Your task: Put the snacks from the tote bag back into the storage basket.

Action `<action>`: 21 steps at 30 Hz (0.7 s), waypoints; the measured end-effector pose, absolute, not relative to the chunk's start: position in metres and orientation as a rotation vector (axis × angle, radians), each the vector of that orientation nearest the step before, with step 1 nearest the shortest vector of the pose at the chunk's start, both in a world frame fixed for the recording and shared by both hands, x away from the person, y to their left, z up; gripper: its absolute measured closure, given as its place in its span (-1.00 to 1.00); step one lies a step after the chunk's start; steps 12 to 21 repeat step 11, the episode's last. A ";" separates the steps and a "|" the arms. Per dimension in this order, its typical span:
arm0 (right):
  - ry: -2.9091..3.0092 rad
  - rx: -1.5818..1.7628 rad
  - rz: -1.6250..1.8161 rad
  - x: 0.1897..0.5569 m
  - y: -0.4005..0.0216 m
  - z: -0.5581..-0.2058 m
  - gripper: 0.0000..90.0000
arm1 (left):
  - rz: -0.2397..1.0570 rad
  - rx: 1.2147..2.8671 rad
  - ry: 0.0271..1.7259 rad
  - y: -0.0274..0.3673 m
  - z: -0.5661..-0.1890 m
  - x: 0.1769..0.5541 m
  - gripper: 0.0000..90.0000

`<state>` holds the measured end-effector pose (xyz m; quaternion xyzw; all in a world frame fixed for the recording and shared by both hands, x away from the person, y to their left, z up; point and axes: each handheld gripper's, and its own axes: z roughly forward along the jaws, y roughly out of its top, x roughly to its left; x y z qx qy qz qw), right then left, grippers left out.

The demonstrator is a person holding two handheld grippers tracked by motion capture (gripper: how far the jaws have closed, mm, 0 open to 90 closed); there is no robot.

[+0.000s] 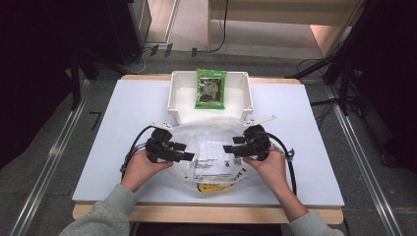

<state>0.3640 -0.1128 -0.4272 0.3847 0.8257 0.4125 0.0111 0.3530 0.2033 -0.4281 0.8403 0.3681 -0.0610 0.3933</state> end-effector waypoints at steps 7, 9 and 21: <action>2.587 1.196 1.285 0.364 -0.112 -0.428 -0.04 | -0.139 2.144 0.938 0.203 -0.428 0.353 -0.16; 2.588 1.196 1.288 0.364 -0.112 -0.428 -0.05 | -0.128 2.154 0.942 0.202 -0.427 0.352 -0.17; 2.592 1.194 1.287 0.364 -0.111 -0.428 -0.05 | -0.141 2.166 0.949 0.200 -0.426 0.352 -0.17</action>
